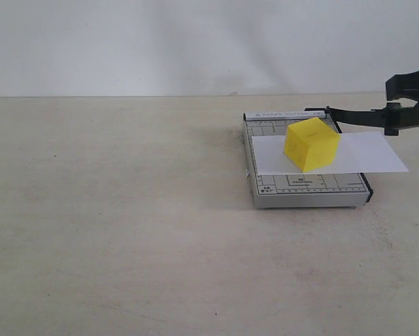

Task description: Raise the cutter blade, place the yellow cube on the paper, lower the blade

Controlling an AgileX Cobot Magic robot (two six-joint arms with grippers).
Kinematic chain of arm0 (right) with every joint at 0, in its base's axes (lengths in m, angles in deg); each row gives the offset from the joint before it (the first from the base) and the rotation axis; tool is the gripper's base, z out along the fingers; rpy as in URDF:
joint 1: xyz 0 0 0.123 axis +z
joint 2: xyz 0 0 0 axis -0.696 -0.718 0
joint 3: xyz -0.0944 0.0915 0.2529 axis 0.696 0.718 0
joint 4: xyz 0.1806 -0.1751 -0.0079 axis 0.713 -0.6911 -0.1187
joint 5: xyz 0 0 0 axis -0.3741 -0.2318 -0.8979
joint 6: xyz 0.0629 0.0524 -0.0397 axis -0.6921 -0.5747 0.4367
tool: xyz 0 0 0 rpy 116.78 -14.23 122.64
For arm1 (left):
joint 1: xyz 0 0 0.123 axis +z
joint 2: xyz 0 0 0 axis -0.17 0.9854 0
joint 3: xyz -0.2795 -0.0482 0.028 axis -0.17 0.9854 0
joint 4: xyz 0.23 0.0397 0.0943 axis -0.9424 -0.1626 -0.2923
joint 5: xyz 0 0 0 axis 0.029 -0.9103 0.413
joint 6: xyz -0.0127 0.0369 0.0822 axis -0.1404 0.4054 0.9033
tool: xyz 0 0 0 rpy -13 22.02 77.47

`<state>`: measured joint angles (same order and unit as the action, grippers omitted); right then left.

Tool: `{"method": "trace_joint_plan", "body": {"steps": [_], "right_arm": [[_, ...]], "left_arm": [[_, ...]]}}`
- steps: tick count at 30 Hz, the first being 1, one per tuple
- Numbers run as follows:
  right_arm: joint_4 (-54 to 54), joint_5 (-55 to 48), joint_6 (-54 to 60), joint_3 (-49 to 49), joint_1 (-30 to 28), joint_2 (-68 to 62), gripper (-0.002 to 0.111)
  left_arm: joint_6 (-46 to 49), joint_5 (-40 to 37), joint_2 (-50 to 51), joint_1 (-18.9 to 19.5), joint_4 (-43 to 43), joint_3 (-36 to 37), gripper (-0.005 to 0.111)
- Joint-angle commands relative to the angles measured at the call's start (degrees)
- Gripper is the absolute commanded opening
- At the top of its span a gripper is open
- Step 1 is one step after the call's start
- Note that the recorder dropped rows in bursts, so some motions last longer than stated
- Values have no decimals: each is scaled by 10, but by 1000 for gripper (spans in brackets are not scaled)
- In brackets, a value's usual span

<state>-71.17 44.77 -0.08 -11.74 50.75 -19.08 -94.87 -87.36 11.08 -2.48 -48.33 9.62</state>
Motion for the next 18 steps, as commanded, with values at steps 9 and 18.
{"method": "trace_joint_plan", "body": {"steps": [9,18], "right_arm": [[61,42,40,138,-2,-1,0],[77,129,45,221,-2,-12,0]], "left_arm": [[27,29,-62,0,50,2,5],[32,31,-82,0,50,2,5]]}}
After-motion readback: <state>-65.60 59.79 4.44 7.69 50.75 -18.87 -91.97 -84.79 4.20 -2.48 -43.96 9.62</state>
